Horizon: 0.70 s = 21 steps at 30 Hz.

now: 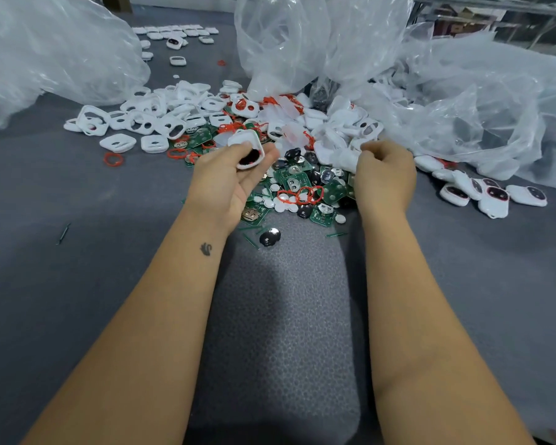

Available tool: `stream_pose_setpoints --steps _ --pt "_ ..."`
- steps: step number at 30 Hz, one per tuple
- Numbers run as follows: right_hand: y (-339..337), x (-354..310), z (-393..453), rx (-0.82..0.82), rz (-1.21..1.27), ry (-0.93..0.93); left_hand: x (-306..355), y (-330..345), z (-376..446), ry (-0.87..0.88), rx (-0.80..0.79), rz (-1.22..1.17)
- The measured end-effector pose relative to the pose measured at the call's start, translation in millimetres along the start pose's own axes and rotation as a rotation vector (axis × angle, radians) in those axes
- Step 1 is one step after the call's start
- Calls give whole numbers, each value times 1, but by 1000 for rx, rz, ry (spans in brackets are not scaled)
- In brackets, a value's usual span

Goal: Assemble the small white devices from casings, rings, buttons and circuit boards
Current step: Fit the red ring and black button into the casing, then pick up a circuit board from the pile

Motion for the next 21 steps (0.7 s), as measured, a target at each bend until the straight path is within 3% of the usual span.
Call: stream_pose_setpoints --steps 11,14,17,21 --pt "30 7 -4 -370 -603 -238 -2 1 -1 32 14 54" --pt "25 1 -5 -283 -507 -280 -5 0 -1 20 27 86" --pt "17 -5 -7 -185 -236 -240 -5 0 -1 23 34 99" --pt "19 -9 -7 -261 227 -121 -6 1 -1 27 31 142"
Point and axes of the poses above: each hand's wrist, its own z-axis towards the middle knuckle, its own y-axis out of the palm, x = y × z, the point moved 5 cm from there along z, towards the middle knuckle, and after that the axes turned 1 degree about -y, right-handed, at the moved point
